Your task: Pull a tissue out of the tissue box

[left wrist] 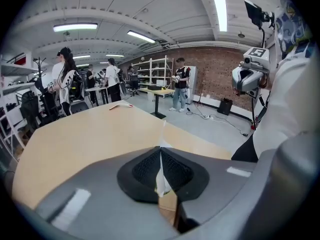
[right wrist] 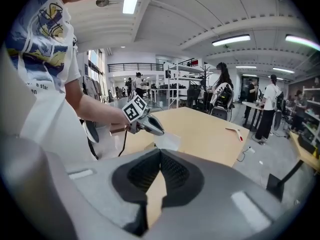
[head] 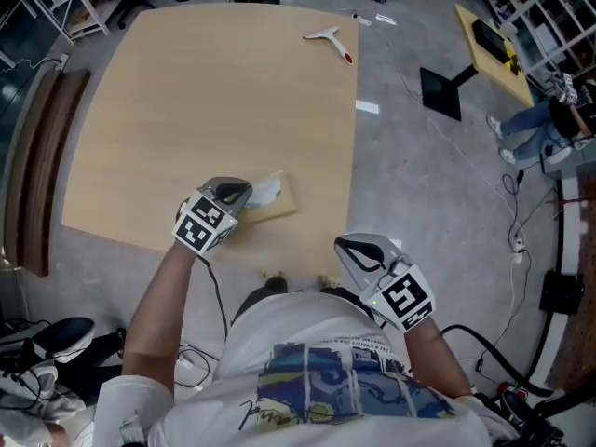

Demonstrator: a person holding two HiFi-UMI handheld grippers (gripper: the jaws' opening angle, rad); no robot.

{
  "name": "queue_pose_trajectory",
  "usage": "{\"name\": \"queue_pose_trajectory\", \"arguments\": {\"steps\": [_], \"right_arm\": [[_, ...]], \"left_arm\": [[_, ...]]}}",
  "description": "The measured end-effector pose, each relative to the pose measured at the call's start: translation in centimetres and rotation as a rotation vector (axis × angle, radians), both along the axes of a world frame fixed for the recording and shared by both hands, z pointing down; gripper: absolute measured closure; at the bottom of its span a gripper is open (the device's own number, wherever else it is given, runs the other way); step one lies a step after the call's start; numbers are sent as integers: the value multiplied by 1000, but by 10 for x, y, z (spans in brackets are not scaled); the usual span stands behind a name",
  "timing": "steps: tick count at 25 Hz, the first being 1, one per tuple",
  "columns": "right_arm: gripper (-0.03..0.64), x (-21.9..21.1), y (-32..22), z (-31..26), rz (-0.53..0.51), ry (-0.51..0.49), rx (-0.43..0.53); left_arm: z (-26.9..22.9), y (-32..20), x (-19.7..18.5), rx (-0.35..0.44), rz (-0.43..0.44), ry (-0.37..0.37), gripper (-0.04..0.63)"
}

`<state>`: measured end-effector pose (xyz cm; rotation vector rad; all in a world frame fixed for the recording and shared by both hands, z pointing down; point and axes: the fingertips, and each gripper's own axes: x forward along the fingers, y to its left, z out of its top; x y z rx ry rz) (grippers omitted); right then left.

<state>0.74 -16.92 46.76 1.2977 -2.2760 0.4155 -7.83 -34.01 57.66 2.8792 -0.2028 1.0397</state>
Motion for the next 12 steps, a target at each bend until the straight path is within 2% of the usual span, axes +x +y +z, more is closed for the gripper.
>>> {"name": "queue_pose_trajectory", "arguments": {"steps": [12], "right_arm": [[614, 28, 19, 0, -81, -60, 22]], "left_arm": [[-19, 26, 9, 60, -81, -26, 592]]}}
